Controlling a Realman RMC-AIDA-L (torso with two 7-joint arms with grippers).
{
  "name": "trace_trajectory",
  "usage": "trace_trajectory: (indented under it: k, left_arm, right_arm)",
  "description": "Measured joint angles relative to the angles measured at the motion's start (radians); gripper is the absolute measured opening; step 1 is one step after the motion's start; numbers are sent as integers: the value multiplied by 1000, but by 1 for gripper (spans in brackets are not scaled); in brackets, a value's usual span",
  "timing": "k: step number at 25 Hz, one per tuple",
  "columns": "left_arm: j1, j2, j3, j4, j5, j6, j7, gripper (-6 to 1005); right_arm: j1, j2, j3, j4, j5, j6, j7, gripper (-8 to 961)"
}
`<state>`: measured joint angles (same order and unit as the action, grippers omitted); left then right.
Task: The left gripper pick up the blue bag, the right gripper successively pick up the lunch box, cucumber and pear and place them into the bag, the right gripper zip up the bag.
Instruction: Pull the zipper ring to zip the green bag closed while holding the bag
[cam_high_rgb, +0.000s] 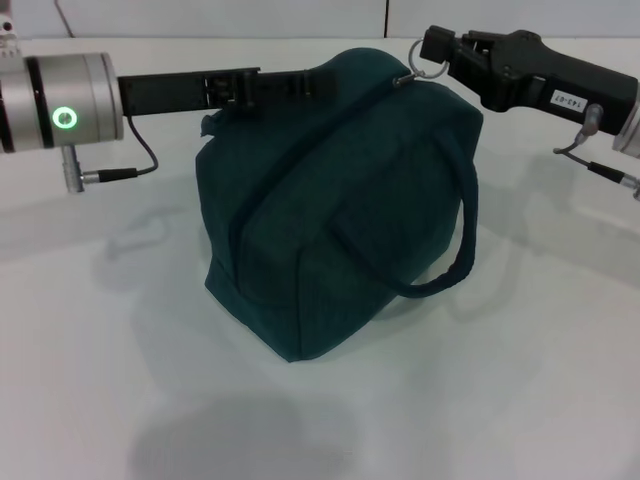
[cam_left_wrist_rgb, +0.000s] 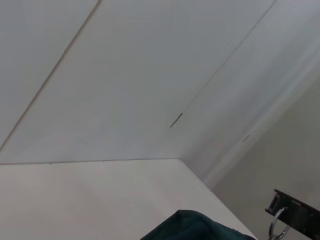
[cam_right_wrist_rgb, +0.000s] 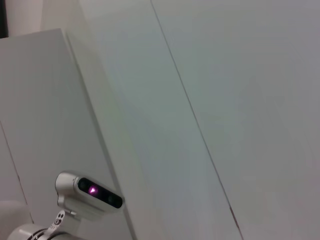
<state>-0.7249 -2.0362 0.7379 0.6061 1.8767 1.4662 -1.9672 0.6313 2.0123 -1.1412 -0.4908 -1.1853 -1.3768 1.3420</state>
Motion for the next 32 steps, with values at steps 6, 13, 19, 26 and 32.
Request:
trace_trajectory:
  k: [6,13,19,26,32]
  left_arm:
    - [1,-10,0,-5,0,-4,6,596]
    - [1,-20,0,-6,1,-4,6,292]
    - [6,-28,35,-2,-4,5,26,156]
    - [19,-45,36,-2,-18,62,71,92]
    - [35,-46,38,-4,-80,141,110,66]
  right_arm:
    - [-13,1,0,0,9,-11,0,14]
    - [-19,2,0,0,13,-19,0,14]
    - [-42,1,1,8,53,-18,0,14]
    - [-60,-2,12,34,64,-10,3,14]
    - [-70,-1,32,46,65,-10,2,14]
